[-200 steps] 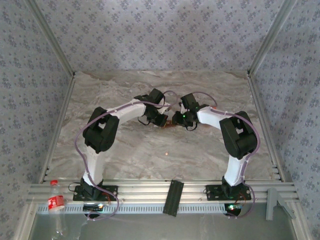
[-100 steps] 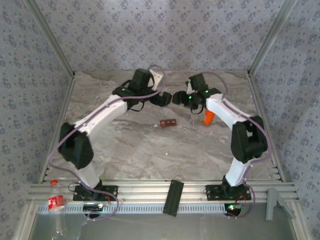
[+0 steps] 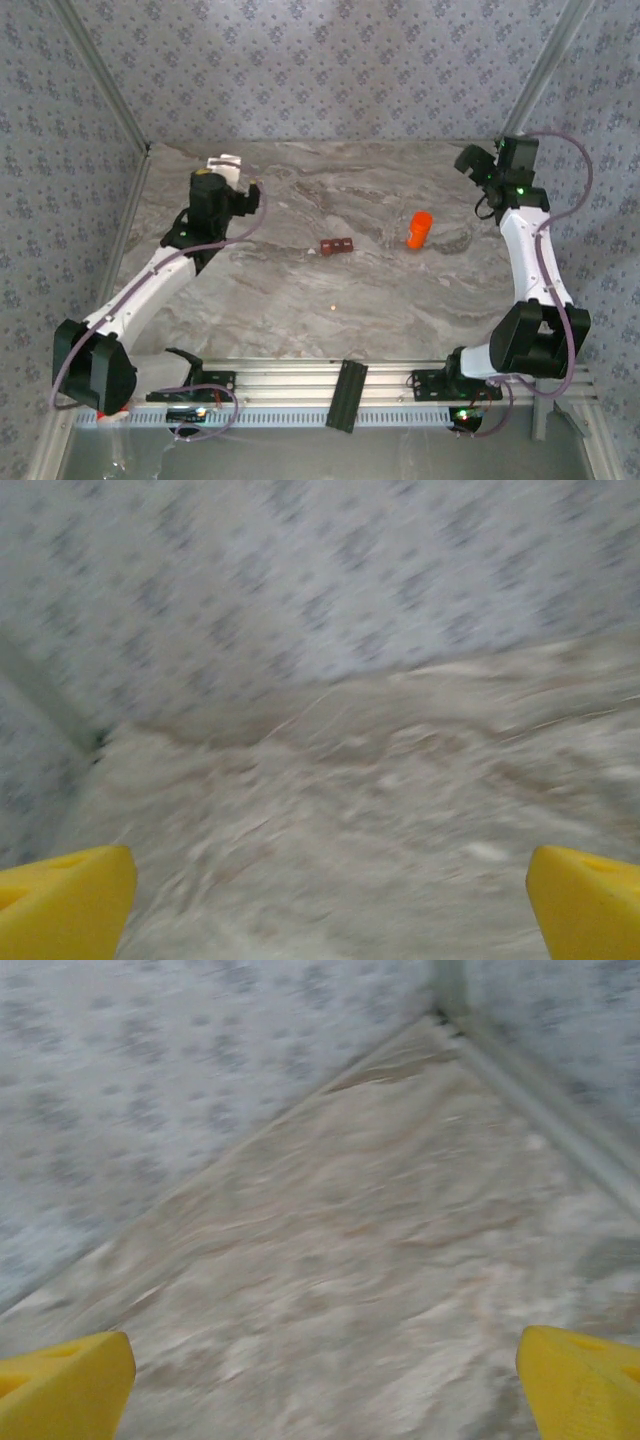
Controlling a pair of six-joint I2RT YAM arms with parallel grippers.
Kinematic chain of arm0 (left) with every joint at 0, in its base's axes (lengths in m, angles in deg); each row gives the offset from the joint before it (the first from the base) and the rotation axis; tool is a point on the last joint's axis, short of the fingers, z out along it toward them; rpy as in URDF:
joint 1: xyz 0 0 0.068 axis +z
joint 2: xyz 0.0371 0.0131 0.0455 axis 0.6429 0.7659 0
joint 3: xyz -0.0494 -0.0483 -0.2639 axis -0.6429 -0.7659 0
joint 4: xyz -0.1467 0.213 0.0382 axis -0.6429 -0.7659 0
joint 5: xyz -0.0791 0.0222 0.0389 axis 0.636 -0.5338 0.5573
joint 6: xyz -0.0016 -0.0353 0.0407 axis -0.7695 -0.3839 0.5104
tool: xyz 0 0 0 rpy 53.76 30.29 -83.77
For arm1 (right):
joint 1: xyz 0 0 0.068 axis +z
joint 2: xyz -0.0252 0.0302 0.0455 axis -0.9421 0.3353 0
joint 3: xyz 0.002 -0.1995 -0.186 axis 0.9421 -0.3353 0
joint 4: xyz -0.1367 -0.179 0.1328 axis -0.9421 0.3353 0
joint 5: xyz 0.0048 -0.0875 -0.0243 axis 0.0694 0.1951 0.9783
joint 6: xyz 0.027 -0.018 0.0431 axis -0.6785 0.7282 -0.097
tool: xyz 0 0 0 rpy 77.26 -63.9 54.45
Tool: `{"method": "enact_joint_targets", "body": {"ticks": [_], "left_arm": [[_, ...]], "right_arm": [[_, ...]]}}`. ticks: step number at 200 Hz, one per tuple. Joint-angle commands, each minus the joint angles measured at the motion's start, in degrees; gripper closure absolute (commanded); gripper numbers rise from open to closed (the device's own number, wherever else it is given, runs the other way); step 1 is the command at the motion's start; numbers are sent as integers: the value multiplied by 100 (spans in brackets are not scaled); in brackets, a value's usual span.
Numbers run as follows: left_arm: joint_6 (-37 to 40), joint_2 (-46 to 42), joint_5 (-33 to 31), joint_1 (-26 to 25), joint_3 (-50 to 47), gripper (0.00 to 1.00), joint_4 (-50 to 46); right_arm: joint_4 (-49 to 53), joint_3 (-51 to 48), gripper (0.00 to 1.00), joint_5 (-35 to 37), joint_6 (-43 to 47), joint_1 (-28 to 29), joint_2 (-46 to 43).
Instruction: Sort the pills into containers
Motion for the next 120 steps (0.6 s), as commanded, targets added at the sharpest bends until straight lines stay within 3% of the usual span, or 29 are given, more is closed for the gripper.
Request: {"method": "enact_joint_targets", "body": {"ticks": [1, 25, 56, 78, 120], "left_arm": [[113, -596, -425, 525, -750, 0, 685], [-166, -972, -561, 1083, -1761, 0, 1107], [-150, -727, -461, 1408, -2704, 0, 1862], [-134, -360, -348, 1426, -3353, 0, 2896], [-136, 371, 292, 1581, -3393, 1, 3775]], "right_arm": [[-1150, -1186, 0, 1161, 411, -100, -286], [-2673, -2505, 0, 1738, 1008, -70, -682], [-3243, -3144, 0, 1941, 1341, -23, -579], [-3620, -3474, 0, 1943, 1505, 93, -397], [-4608, -3849, 0, 1808, 1846, 451, -164]]}}
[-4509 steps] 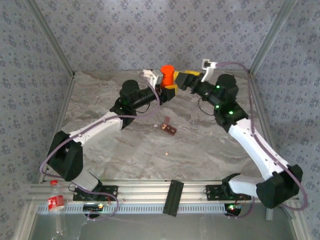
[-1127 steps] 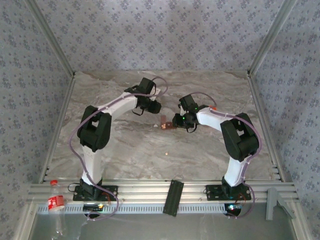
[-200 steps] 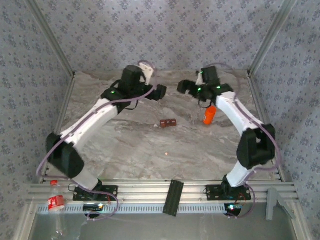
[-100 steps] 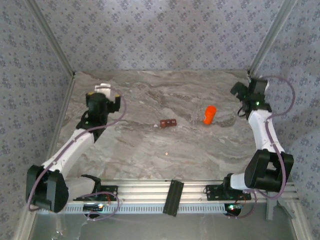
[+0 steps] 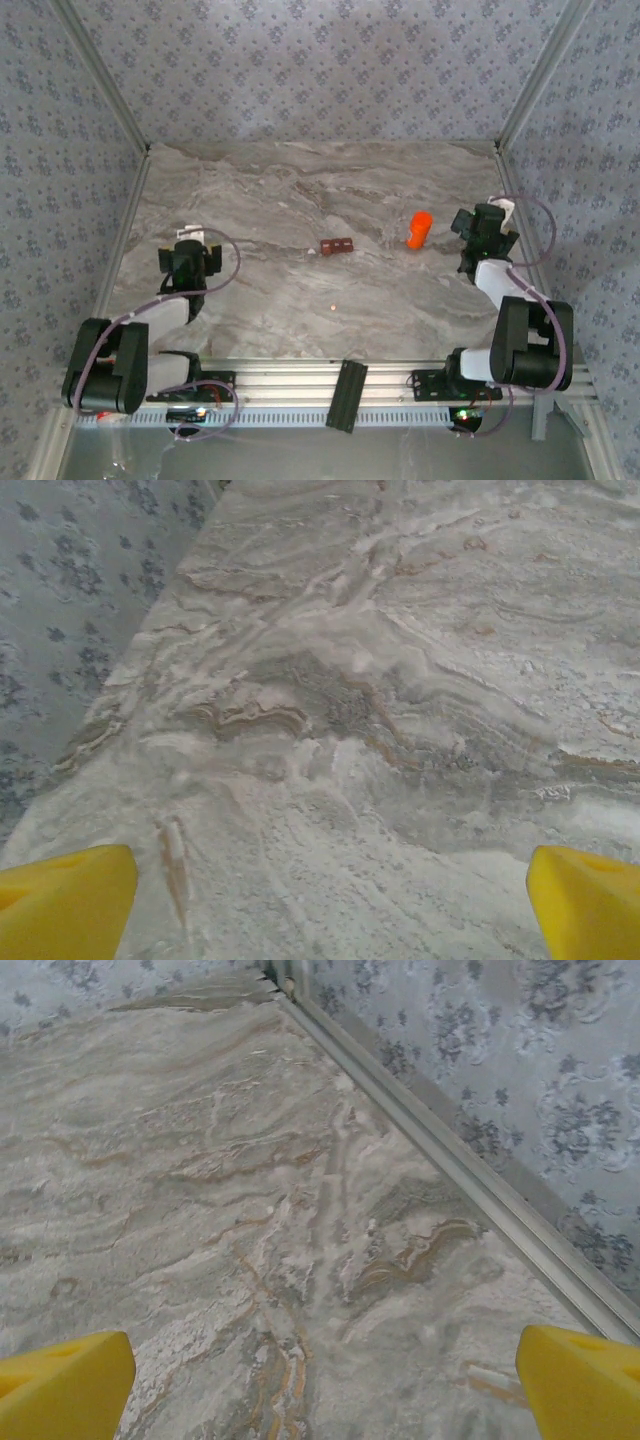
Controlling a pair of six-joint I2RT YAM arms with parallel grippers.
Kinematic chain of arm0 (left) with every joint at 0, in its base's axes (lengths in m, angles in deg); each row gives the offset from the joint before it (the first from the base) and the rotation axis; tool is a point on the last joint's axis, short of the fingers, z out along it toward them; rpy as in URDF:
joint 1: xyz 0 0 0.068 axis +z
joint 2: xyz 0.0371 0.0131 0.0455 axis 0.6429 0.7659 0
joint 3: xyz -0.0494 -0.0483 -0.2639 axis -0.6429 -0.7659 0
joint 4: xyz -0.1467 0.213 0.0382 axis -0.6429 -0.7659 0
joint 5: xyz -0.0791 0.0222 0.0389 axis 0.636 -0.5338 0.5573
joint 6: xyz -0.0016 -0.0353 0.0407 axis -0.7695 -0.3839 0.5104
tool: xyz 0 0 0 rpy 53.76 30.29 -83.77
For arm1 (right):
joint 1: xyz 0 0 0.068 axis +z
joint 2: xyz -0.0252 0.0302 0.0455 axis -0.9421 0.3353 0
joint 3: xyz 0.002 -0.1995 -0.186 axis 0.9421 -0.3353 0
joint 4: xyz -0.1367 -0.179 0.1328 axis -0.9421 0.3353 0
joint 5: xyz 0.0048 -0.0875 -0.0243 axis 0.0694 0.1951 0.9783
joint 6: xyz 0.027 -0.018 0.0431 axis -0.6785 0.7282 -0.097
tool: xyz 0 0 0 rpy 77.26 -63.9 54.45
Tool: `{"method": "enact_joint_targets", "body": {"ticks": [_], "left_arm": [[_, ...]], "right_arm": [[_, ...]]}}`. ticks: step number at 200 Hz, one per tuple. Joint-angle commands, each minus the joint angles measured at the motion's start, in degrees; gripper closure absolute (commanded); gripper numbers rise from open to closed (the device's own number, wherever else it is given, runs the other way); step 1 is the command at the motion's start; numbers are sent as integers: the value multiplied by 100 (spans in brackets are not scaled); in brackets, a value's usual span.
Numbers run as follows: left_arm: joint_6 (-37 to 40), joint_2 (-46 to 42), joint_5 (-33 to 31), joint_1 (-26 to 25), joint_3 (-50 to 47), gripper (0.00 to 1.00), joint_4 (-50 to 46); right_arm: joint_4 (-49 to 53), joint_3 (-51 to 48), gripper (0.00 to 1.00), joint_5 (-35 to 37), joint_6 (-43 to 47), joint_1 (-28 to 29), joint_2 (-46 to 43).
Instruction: Sort the pills into containers
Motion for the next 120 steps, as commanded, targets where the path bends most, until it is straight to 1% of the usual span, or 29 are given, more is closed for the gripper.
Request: {"method": "enact_joint_targets", "body": {"ticks": [1, 14, 24, 37, 43, 54, 59, 66, 69, 74, 78, 82, 88, 95, 101, 110, 120], "left_arm": [[-13, 302, 483, 136, 160, 1, 1175], [36, 549, 686, 176, 307, 0, 1290], [54, 633, 719, 173, 451, 0, 1077], [92, 616, 674, 177, 565, 0, 766], [122, 544, 680, 182, 563, 0, 643], [150, 353, 754, 193, 422, 0, 642], [151, 269, 825, 211, 326, 0, 711], [137, 193, 858, 221, 236, 0, 767], [119, 150, 855, 216, 231, 0, 730], [91, 89, 863, 217, 225, 1, 645], [84, 58, 874, 221, 216, 0, 619], [73, 31, 875, 219, 201, 1, 615], [34, -25, 899, 213, 181, 0, 567], [25, -94, 940, 217, 147, 0, 556], [19, -125, 955, 233, 110, 1, 580], [-30, -150, 1018, 299, 93, 0, 582], [-40, -153, 1225, 408, 45, 0, 718]], "right_arm": [[-824, -52, 0, 66, 311, 183, 142], [-687, 53, 0, -75, 246, 263, 260], [-349, 127, 0, -136, 210, 377, 282], [-368, -40, 0, 308, 409, 636, 362], [-608, -221, 0, 360, 463, 680, 368], [-1431, -721, 0, 409, 525, 715, 352], [-1924, -910, 0, 358, 721, 727, 335], [-2311, -1153, 0, 243, 547, 731, 304], [-2592, -1207, 0, 219, 688, 722, 328], [-2662, -1224, 0, 143, 797, 706, 406], [-2696, -1281, 0, 99, 597, 701, 475], [-2989, -1375, 0, 56, 595, 699, 608], [-3506, -1463, 0, -37, 959, 714, 750], [-3244, -1399, 0, -151, 984, 720, 665], [-2930, -1358, 0, -298, 799, 722, 629], [-3340, -1399, 0, -478, 1126, 733, 779], [-3299, -1382, 0, -679, 1083, 724, 971]]}}
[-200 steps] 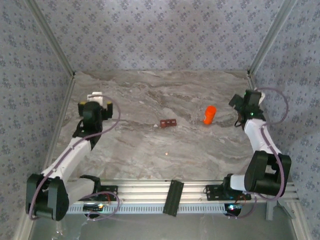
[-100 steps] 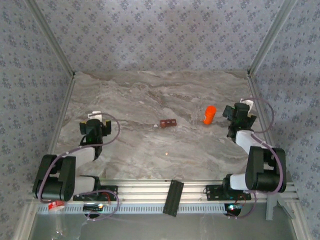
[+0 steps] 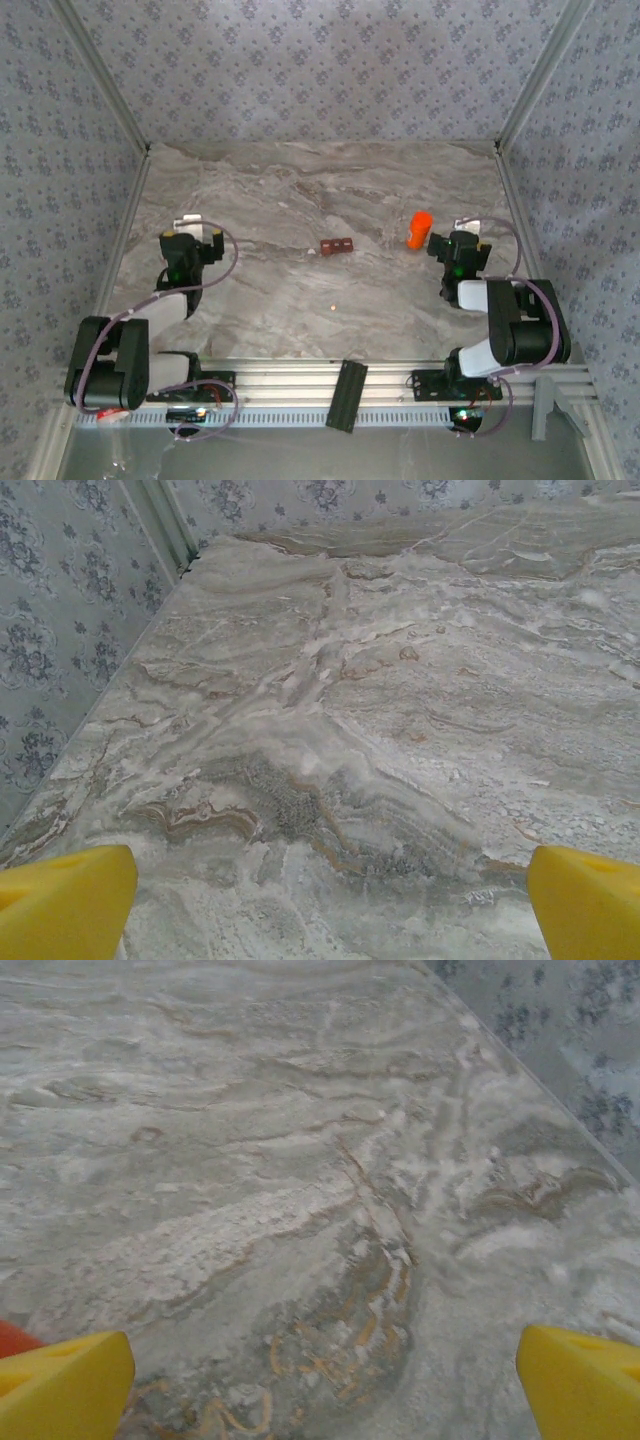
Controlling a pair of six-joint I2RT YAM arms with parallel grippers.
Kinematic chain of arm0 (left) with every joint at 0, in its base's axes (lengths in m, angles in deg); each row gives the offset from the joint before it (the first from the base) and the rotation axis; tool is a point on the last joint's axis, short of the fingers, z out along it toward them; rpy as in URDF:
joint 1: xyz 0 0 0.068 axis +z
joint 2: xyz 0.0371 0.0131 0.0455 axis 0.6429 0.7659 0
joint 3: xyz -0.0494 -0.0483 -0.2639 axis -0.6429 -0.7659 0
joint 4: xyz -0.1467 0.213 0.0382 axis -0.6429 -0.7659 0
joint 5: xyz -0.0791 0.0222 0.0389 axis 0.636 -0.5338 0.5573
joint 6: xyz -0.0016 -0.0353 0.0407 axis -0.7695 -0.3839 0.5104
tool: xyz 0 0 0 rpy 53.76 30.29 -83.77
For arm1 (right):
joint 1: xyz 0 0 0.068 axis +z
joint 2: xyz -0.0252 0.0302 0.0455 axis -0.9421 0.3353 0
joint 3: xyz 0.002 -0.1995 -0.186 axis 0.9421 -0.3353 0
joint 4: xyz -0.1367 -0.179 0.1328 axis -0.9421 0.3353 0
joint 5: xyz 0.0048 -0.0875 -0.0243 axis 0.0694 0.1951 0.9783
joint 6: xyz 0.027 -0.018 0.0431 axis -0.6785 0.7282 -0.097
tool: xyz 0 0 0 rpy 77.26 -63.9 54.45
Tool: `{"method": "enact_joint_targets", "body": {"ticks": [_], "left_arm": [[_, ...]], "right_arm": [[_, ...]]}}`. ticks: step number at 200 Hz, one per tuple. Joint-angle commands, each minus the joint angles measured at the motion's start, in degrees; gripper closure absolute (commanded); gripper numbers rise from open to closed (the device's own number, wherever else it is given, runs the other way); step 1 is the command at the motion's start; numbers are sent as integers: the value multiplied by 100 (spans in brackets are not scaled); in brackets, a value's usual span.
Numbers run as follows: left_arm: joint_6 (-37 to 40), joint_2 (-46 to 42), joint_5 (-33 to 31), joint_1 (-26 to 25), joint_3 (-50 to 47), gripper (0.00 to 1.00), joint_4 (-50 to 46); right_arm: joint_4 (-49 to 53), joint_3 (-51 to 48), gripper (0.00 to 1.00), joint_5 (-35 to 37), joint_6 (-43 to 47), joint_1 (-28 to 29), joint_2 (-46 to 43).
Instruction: Sort the pills into containers
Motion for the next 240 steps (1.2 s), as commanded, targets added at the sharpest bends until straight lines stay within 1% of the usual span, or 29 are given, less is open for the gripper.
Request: {"method": "enact_joint_targets", "body": {"ticks": [1, 7, 10, 13, 18, 23, 33, 45, 51, 56, 67, 75, 90, 111, 118, 123, 133, 141, 149, 158, 188, 212, 240], "left_arm": [[-103, -118, 398, 200, -121, 0, 170], [-144, -89, 555, 289, -142, 0, 272], [-175, -65, 641, 354, -143, 0, 302], [-211, -42, 719, 402, -135, 0, 313], [-254, 1, 824, 458, -114, 0, 348], [-263, 37, 880, 486, -89, 0, 358], [-253, 104, 950, 488, -71, 0, 426], [-226, 210, 1150, 488, -32, 1, 490], [-191, 186, 1286, 488, -3, 2, 408], [-204, 186, 1258, 482, -31, 2, 457], [-343, 307, 1061, 495, -159, 1, 1029], [-360, 580, 1096, 506, -142, 1, 1341], [-282, 1115, 1232, 488, -32, 4, 1610], [-288, 1839, 1143, 477, -123, 4, 2593], [-299, 1776, 1146, 479, 44, 4, 2176], [-290, 1665, 1181, 483, 211, 3, 1582], [-327, 1825, 1227, 517, 493, 2, 1351], [-457, 1749, 1402, 665, 542, 0, 1111], [-453, 1792, 1403, 679, 511, 0, 1264], [-457, 1753, 1411, 679, 536, 0, 1130], [-456, 1769, 1402, 675, 542, 0, 1156], [-446, 1782, 1376, 660, 543, 0, 1162], [-442, 1780, 1378, 664, 543, 0, 1160]], "right_arm": [[-848, 16, 0, -498, 243, 12, 314], [-1535, -51, 0, -434, 429, 49, 612], [-1674, -66, 0, -339, 473, 66, 633], [-1556, -37, 0, -297, 436, 62, 553], [-948, 75, 0, -307, 341, 35, 379], [-650, 112, 0, -365, 76, -16, 339], [-1310, -15, 0, -439, 324, -43, 500], [-983, 52, 0, -470, 275, -58, 386], [-1089, 27, 0, -464, 285, -79, 409], [-1189, 10, 0, -445, 299, -62, 455], [-1073, 37, 0, -439, 284, -57, 413], [-1099, 32, 0, -446, 287, -72, 416], [-1088, 35, 0, -449, 287, -61, 415], [-1099, 31, 0, -397, 304, -49, 419], [-1121, 19, 0, -269, 343, 1, 410], [-1117, 33, 0, -235, 353, 46, 425], [-1147, 21, 0, -296, 359, 21, 437], [-1142, 20, 0, -232, 387, 67, 419], [-1188, 17, 0, -235, 396, 68, 444], [-1150, 17, 0, -239, 396, 69, 432], [-1152, 34, 0, -238, 389, 69, 437], [-977, 95, 0, -557, 300, -71, 440], [-1013, 86, 0, -532, 316, -71, 433]]}}
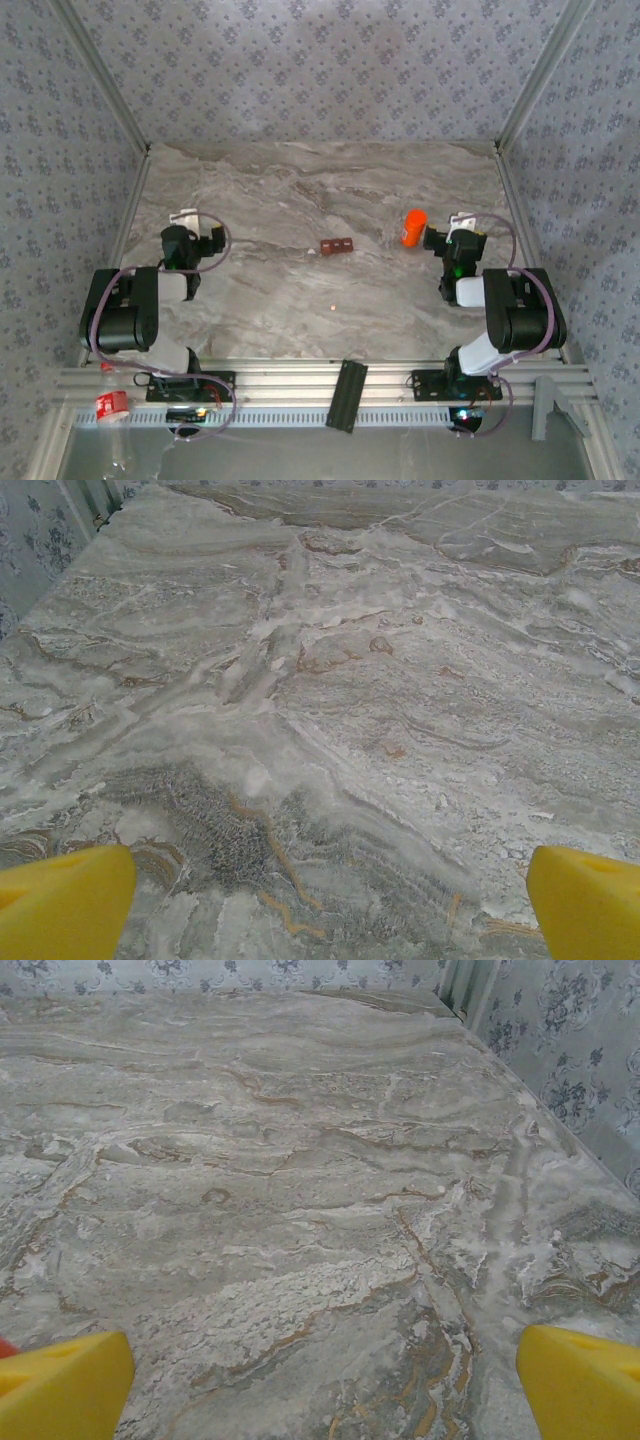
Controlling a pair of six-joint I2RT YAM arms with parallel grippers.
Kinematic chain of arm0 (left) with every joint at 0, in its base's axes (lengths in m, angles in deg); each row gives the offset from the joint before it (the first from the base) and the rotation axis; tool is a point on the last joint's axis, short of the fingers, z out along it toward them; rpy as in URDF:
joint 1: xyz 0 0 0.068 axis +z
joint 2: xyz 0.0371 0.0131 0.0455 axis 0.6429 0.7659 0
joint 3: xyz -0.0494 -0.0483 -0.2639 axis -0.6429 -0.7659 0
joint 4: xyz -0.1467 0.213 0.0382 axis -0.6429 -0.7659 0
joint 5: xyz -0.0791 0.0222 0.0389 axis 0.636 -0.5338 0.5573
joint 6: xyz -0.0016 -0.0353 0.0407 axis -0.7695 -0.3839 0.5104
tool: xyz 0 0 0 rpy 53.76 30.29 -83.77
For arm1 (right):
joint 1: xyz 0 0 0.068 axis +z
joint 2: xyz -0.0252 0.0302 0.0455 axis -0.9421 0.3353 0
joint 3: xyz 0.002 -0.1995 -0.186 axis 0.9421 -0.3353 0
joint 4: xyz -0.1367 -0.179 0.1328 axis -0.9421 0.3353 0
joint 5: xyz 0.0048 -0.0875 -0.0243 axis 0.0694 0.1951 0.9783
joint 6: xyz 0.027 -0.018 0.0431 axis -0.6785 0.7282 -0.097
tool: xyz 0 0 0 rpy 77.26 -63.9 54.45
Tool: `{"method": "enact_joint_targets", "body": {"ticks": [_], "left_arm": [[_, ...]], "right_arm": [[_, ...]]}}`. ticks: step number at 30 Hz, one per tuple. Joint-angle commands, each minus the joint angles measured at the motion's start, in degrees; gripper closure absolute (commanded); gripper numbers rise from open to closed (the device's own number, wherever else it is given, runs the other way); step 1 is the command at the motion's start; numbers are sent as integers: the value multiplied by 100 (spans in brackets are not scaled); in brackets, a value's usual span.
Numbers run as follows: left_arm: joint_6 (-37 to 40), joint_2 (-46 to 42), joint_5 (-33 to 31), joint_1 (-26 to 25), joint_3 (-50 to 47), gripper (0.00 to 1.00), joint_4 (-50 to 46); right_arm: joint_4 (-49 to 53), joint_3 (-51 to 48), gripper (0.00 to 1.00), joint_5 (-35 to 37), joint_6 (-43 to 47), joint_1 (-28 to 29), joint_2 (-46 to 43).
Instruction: Sort the pills into containers
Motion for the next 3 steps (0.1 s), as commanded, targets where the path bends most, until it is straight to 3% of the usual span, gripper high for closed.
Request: {"method": "enact_joint_targets", "body": {"ticks": [1, 3], "left_arm": [[-58, -25, 83, 8, 66, 0, -7], [-59, -30, 81, 6, 49, 0, 19]], "right_arm": [[-37, 77, 0, -76, 22, -25, 11], [-94, 39, 0, -81, 78, 16, -9]]}}
